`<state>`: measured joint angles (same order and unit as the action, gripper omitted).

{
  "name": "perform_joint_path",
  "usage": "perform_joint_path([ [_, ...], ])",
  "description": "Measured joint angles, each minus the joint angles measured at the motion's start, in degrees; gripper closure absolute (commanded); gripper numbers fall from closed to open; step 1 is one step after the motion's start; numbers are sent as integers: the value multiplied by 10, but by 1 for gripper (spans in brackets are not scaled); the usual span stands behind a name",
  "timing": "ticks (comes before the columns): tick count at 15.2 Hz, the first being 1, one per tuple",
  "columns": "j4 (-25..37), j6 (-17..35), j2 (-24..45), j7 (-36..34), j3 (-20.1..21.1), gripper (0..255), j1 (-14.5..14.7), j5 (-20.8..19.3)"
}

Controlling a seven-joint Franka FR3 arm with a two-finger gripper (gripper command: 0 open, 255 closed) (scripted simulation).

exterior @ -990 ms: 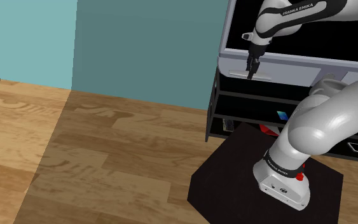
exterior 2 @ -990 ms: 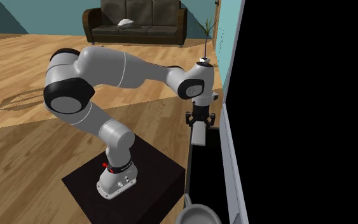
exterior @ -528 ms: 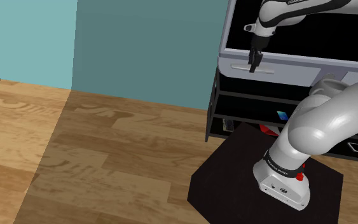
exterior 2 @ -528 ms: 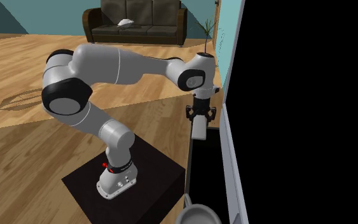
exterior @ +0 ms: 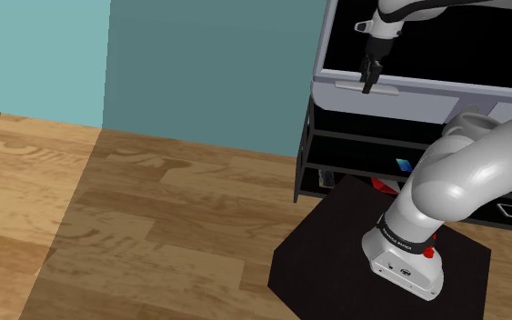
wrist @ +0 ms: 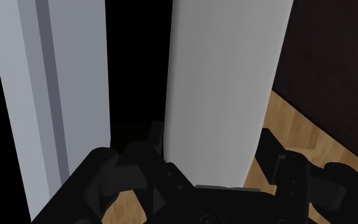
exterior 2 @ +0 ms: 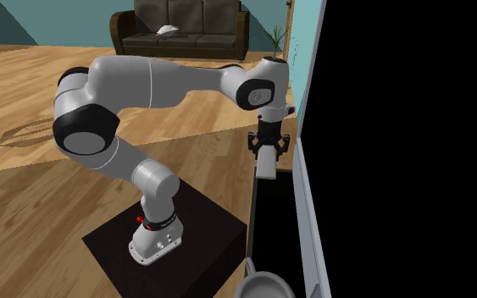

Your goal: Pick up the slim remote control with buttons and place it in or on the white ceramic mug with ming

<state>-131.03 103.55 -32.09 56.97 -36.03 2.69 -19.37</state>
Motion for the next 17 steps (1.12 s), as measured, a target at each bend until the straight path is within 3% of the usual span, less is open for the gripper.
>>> perform_joint_path([
  [10,-13,-43,-83,102,-57,255,-75,-71],
  [17,13,-60,-105,195,-126,255,-111,-120],
])
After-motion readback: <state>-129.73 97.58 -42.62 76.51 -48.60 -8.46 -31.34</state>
